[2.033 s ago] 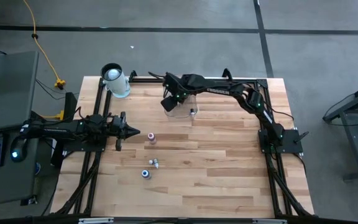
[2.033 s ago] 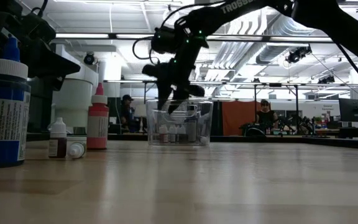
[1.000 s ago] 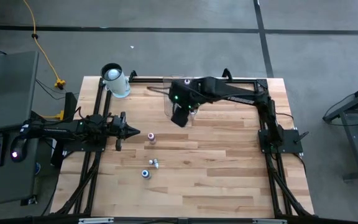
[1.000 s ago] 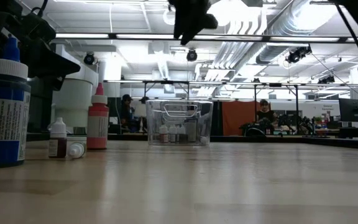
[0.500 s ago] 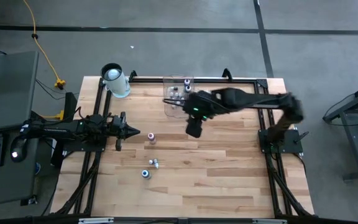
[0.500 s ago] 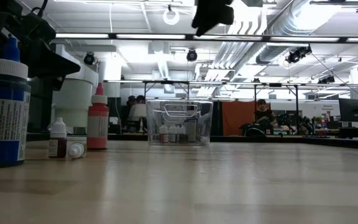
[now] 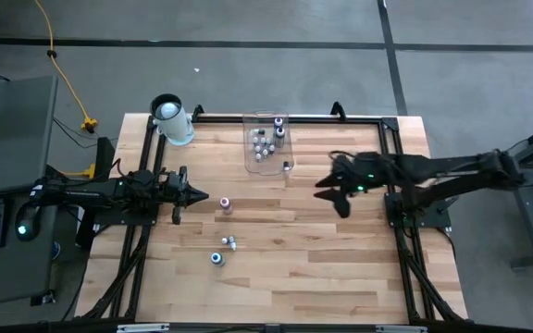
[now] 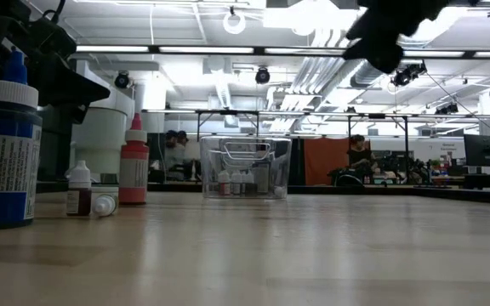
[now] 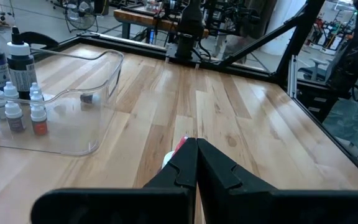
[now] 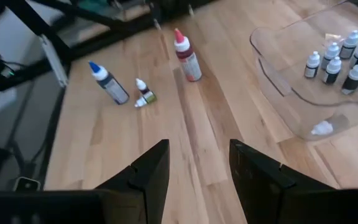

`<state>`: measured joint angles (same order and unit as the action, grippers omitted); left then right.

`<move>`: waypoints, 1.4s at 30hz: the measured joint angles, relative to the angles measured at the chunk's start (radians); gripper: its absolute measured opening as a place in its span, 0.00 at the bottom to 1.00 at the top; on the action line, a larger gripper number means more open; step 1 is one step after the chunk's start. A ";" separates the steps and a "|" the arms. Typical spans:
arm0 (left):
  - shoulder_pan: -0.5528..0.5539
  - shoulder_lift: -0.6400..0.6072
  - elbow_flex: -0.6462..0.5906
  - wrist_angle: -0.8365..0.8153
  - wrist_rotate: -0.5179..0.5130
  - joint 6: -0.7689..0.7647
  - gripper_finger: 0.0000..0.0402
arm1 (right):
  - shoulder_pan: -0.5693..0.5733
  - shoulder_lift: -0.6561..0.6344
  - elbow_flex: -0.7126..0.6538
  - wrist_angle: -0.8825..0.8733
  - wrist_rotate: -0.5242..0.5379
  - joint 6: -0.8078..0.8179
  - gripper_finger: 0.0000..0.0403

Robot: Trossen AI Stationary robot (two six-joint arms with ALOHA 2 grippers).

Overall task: Pick & Place food coloring
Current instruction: Put the small violet food coloring bottle into the container

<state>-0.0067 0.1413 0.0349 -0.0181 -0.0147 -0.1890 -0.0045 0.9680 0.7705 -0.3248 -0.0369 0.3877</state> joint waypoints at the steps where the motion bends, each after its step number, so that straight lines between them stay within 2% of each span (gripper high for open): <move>1: 0.000 0.000 0.000 0.000 0.000 0.000 0.00 | 0.004 -0.042 -0.041 0.023 0.001 0.004 0.39; 12: 0.000 0.000 0.000 0.000 0.000 0.000 0.00 | 0.059 -0.420 -0.399 0.219 0.004 0.035 0.38; 17: 0.000 0.000 0.000 0.000 0.000 0.000 0.00 | 0.055 -0.533 -0.487 0.233 0.006 0.050 0.34; 25: 0.000 0.000 0.000 0.000 0.000 0.000 0.00 | 0.055 -0.638 -0.575 0.250 0.010 0.050 0.28; 30: 0.000 0.000 0.000 0.000 0.000 0.000 0.00 | 0.055 -0.691 -0.631 0.333 0.048 0.018 0.24; 42: 0.000 0.000 0.000 0.000 0.000 0.000 0.00 | 0.055 -0.735 -0.747 0.501 0.064 -0.049 0.18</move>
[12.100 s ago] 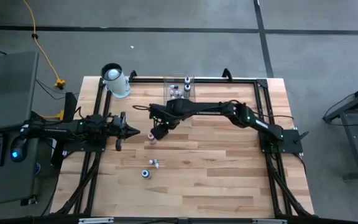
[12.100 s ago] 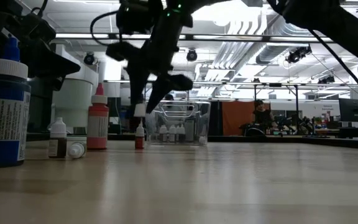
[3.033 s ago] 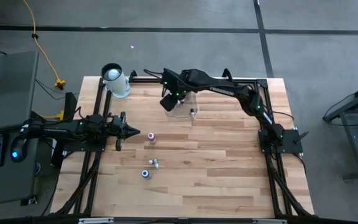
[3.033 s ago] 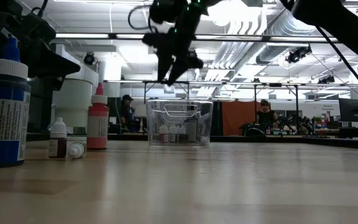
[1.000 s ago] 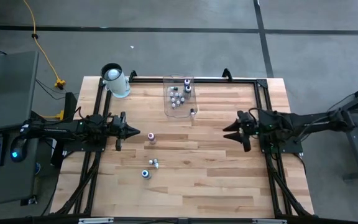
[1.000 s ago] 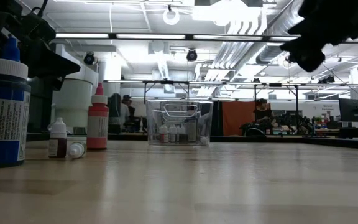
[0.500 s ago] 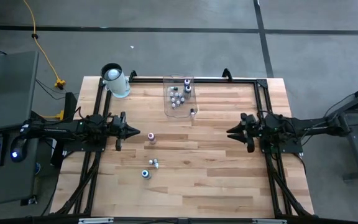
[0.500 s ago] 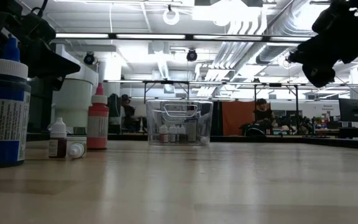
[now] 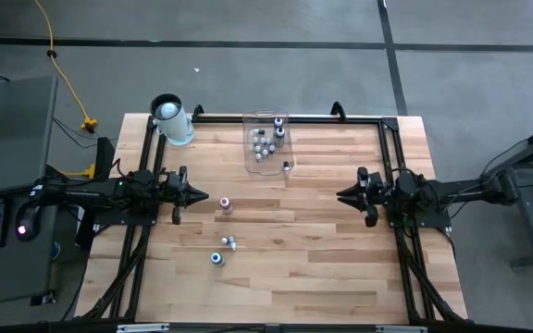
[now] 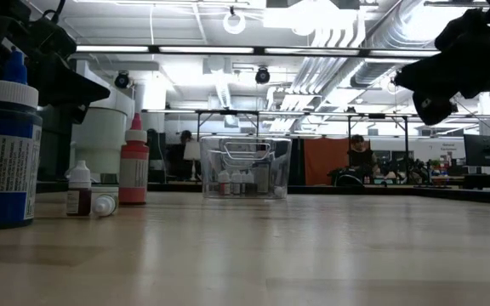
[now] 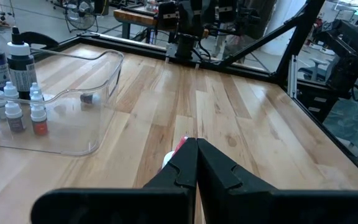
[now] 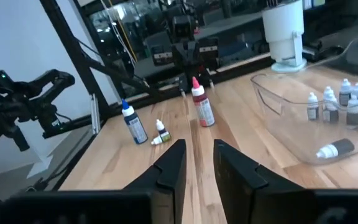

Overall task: Pick & Place food coloring
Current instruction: Put the small violet food coloring bottle into the container

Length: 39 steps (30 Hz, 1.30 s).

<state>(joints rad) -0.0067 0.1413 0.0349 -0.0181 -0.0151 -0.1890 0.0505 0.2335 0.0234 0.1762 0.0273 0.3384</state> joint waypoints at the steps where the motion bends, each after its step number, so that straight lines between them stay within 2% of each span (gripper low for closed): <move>1: 0.000 0.000 0.000 0.000 0.000 0.000 0.00 | 0.000 0.000 -0.012 0.018 0.000 -0.007 0.17; 7: 0.000 0.000 0.000 0.000 0.000 0.000 0.00 | 0.000 0.001 -0.013 0.022 0.025 -0.054 0.13; 11: 0.000 0.000 0.000 0.000 0.000 0.000 0.00 | 0.000 0.001 -0.013 -0.007 0.084 -0.115 0.09; 16: 0.000 0.000 0.000 0.000 0.000 0.000 0.00 | 0.000 0.001 -0.013 -0.104 0.131 -0.065 0.07; 20: 0.000 0.000 0.000 0.000 0.000 0.000 0.00 | 0.000 0.002 -0.013 -0.129 0.104 -0.052 0.06; 27: 0.000 0.000 0.000 0.000 0.000 0.000 0.00 | 0.000 0.010 -0.013 -0.155 -0.019 -0.118 0.07; 39: 0.000 0.000 0.000 0.000 0.000 0.000 0.00 | 0.000 0.009 -0.014 -0.156 -0.023 -0.120 0.08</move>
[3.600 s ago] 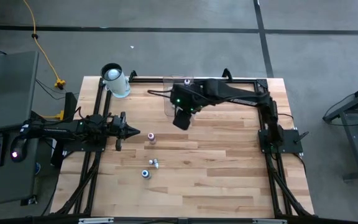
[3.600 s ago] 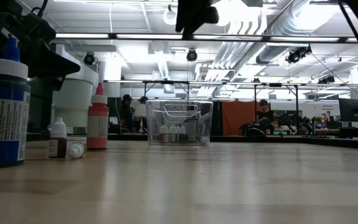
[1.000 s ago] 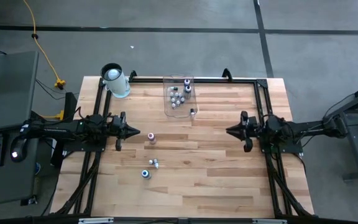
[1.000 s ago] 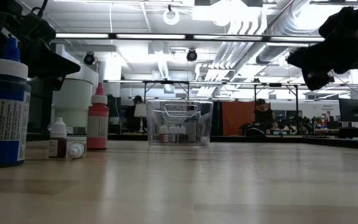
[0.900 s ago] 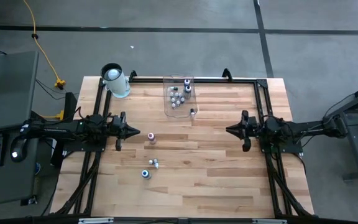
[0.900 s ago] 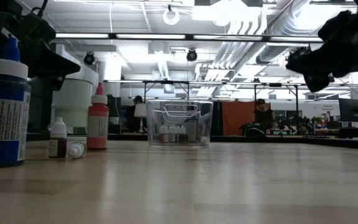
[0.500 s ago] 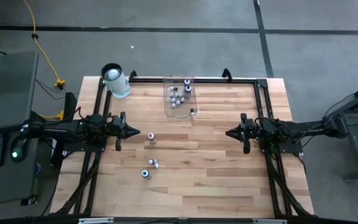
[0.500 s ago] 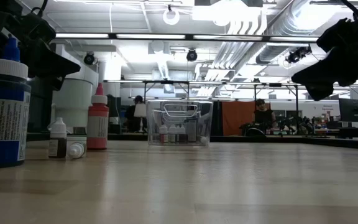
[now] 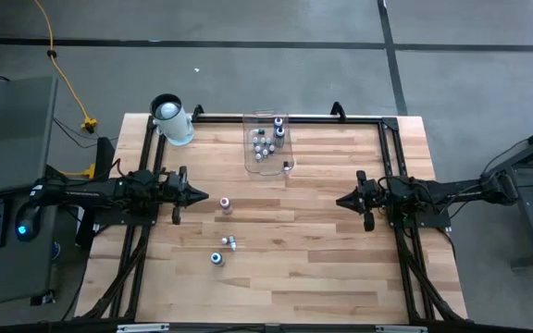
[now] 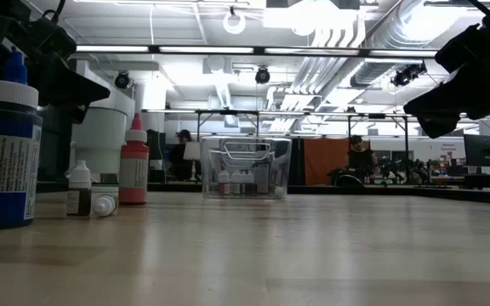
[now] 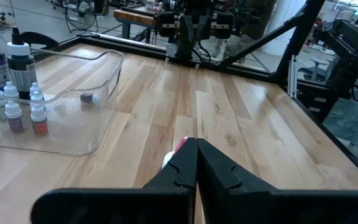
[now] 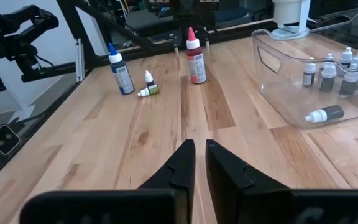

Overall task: Pick & Place food coloring
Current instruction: Put the small violet food coloring bottle into the container

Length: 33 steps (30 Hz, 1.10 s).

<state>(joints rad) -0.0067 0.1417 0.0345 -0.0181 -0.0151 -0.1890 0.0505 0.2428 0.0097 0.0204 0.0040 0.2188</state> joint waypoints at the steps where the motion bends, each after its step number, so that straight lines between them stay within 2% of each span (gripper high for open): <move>1: 0.000 0.000 0.000 0.000 0.000 0.000 0.00 | 0.000 0.000 0.000 0.000 0.000 0.000 0.08; 31: 0.000 0.000 0.000 0.000 0.000 0.000 0.00 | 0.000 0.000 0.000 0.002 0.000 0.000 0.10; 33: 0.000 0.000 0.000 0.004 -0.036 0.005 0.00 | 0.000 0.000 0.000 0.002 0.000 0.000 0.10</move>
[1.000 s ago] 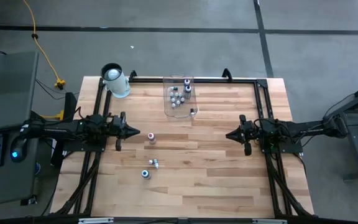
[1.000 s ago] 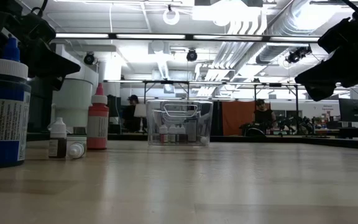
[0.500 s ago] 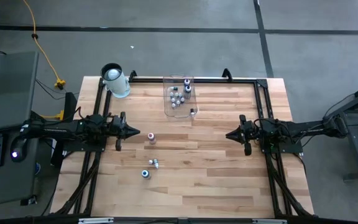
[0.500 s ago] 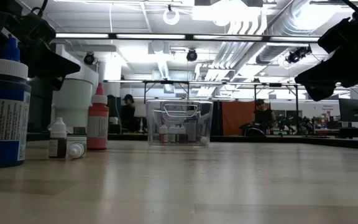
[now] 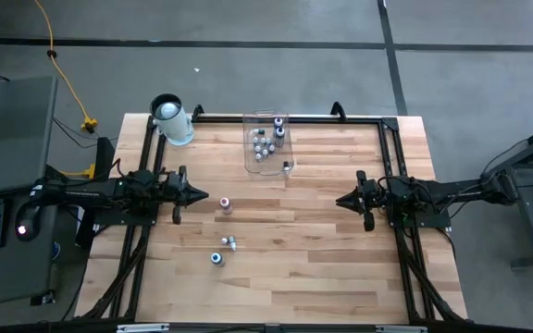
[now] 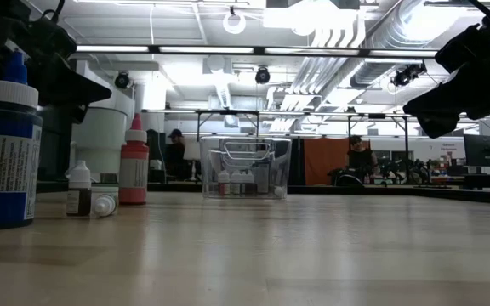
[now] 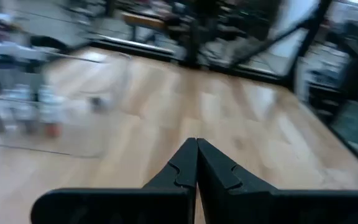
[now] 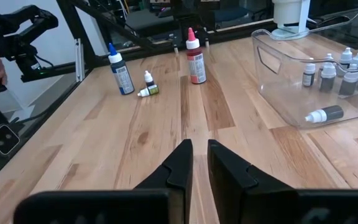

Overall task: Pick & Place food coloring
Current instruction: Put the small violet food coloring bottle into the container

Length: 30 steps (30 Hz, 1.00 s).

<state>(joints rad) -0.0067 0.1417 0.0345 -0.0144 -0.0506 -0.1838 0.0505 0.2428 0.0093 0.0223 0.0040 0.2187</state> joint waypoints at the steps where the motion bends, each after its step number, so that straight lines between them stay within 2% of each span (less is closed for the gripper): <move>1: 0.000 0.000 0.000 0.003 -0.030 -0.001 0.00 | 0.000 0.000 0.000 0.000 0.000 0.000 0.10; 13: 0.000 0.000 -0.001 0.046 -0.045 -0.091 0.00 | 0.000 0.000 0.000 0.000 0.000 0.000 0.11; 15: 0.000 0.000 -0.001 0.070 -0.014 -0.092 0.00 | 0.000 0.000 0.000 0.000 0.000 0.000 0.11; 21: 0.000 -0.001 -0.001 0.207 0.168 -0.083 0.00 | 0.000 0.000 0.000 0.000 0.000 0.000 0.10; 27: 0.000 -0.001 0.071 0.160 0.179 -0.088 0.00 | 0.000 0.000 0.000 0.000 0.000 0.000 0.12; 30: 0.000 0.000 0.128 0.084 0.176 -0.038 0.00 | 0.000 0.000 0.000 0.000 0.000 0.000 0.12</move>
<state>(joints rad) -0.0067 0.1413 0.1627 0.0693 0.1257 -0.2216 0.0505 0.2428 0.0093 0.0223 0.0040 0.2186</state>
